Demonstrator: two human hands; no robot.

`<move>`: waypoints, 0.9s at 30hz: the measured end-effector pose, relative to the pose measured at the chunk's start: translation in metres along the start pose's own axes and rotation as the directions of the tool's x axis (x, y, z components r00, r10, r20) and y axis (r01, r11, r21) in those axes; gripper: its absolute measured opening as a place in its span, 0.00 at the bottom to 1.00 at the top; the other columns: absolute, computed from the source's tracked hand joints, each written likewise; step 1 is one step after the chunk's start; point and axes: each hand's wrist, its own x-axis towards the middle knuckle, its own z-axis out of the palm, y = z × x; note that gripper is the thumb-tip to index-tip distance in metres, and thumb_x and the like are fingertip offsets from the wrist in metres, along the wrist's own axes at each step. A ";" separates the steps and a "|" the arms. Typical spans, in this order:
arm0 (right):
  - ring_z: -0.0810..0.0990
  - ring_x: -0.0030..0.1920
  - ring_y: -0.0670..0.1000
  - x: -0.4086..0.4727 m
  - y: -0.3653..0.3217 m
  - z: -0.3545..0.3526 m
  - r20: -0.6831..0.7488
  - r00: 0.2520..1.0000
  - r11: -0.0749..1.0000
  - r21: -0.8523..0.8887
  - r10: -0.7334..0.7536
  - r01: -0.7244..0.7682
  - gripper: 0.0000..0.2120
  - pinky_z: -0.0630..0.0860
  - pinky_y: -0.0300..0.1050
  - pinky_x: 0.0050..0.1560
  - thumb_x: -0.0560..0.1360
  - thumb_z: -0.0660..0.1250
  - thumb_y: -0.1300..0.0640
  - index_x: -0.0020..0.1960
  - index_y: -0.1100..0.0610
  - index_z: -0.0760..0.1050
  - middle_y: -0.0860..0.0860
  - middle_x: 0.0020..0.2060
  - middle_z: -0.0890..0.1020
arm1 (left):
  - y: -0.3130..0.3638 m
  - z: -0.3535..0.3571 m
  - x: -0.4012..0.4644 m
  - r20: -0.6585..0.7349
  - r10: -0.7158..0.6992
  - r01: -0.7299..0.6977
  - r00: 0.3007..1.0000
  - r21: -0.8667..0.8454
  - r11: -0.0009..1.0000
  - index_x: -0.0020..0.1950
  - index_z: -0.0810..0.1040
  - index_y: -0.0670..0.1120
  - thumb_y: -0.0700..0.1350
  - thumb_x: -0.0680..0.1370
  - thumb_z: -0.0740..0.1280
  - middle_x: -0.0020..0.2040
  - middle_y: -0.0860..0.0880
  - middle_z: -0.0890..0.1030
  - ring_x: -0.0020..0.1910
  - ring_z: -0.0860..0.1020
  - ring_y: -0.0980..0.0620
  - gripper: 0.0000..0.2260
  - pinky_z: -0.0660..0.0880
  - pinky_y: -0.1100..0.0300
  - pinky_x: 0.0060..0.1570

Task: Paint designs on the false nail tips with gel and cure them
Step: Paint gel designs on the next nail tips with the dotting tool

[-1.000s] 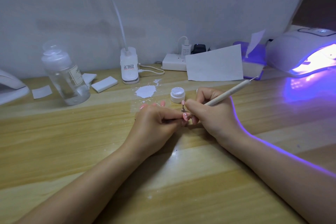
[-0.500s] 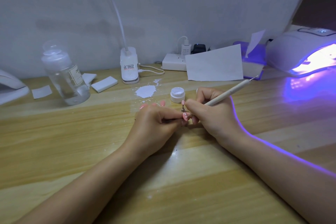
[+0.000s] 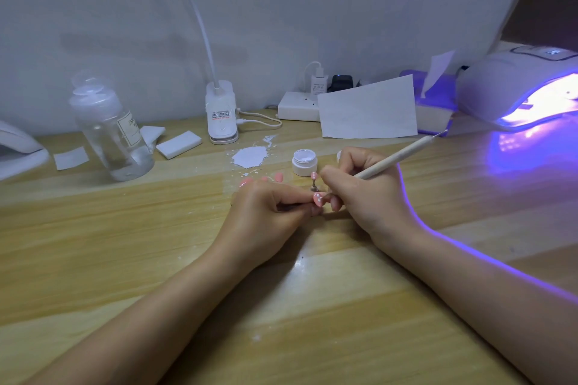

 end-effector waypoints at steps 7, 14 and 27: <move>0.69 0.16 0.42 0.000 0.002 0.000 0.020 0.999 0.999 -0.017 0.041 -0.041 0.20 0.67 0.30 0.21 0.69 0.61 0.73 0.24 0.59 0.60 0.47 0.13 0.67 | 0.001 0.000 0.000 -0.003 -0.006 0.006 1.000 0.001 1.000 0.47 0.83 0.48 0.35 0.72 0.70 0.45 0.69 0.77 0.42 0.67 0.81 0.10 0.53 0.72 0.67; 0.71 0.18 0.45 0.001 0.004 0.000 0.028 0.998 0.999 -0.026 0.047 -0.047 0.20 0.69 0.32 0.21 0.69 0.61 0.74 0.23 0.59 0.61 0.49 0.14 0.69 | 0.000 0.000 0.001 -0.014 0.004 -0.004 1.000 0.005 1.000 0.47 0.84 0.48 0.36 0.72 0.70 0.43 0.67 0.77 0.48 0.63 0.76 0.09 0.53 0.72 0.67; 0.72 0.19 0.47 0.001 0.006 -0.001 0.030 0.999 0.998 -0.039 0.043 -0.042 0.21 0.69 0.32 0.22 0.68 0.61 0.73 0.22 0.57 0.61 0.48 0.14 0.70 | -0.002 0.001 0.000 -0.007 0.004 -0.004 1.000 0.016 1.000 0.46 0.84 0.46 0.35 0.72 0.70 0.42 0.58 0.83 0.36 0.70 0.77 0.08 0.53 0.75 0.65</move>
